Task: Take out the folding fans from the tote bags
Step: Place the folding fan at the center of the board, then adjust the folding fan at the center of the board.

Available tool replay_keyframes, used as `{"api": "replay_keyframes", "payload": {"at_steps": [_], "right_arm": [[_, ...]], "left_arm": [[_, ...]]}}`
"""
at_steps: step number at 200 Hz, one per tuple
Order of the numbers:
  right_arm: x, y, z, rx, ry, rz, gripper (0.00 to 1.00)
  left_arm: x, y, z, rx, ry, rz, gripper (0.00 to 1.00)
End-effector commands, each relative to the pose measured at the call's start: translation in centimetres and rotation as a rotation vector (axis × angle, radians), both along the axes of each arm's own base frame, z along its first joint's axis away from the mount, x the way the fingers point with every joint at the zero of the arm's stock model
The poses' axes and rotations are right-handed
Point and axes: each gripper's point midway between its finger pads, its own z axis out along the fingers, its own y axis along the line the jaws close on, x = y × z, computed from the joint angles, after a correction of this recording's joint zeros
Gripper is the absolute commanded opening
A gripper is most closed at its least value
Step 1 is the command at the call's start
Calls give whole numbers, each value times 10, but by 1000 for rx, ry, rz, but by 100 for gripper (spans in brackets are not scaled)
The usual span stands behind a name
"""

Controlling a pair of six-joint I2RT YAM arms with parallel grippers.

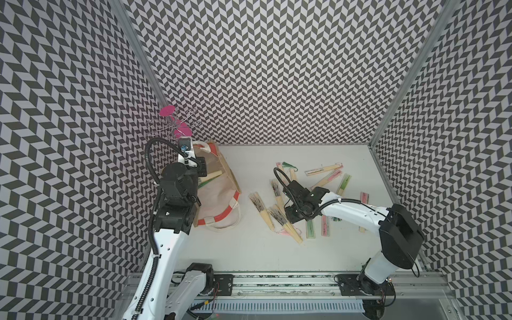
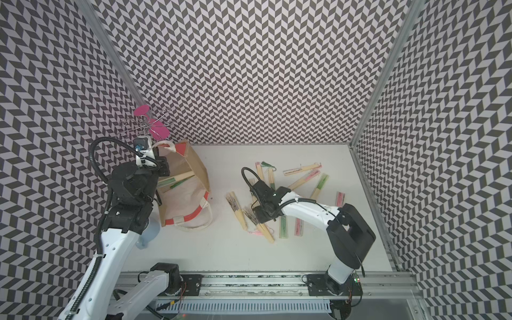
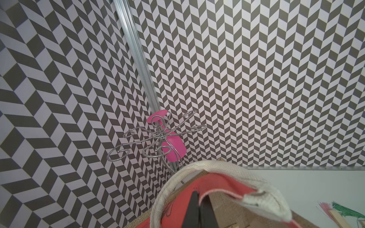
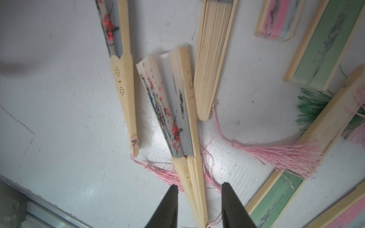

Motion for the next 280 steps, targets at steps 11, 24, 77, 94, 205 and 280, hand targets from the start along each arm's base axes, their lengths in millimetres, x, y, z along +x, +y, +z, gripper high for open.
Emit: {"api": "replay_keyframes", "payload": {"at_steps": [11,24,77,94,205,280], "right_arm": [[-15,12,-18,75,50,78,41],[-21,9,-29,70,73,92,40],[-37,8,-50,89,125,137,40],[-40,10,-56,99,144,147,37],[-48,20,-70,99,190,135,17],[-18,26,-27,76,73,99,39]], "left_arm": [[-12,-2,38,-26,-109,-22,0],[-11,-3,37,-28,-109,-27,0],[-11,-4,37,-34,-110,-34,0],[-10,-5,38,-37,-111,-41,0],[-8,-5,37,-38,-109,-38,0],[-11,-10,42,-27,-115,-67,0]]}}
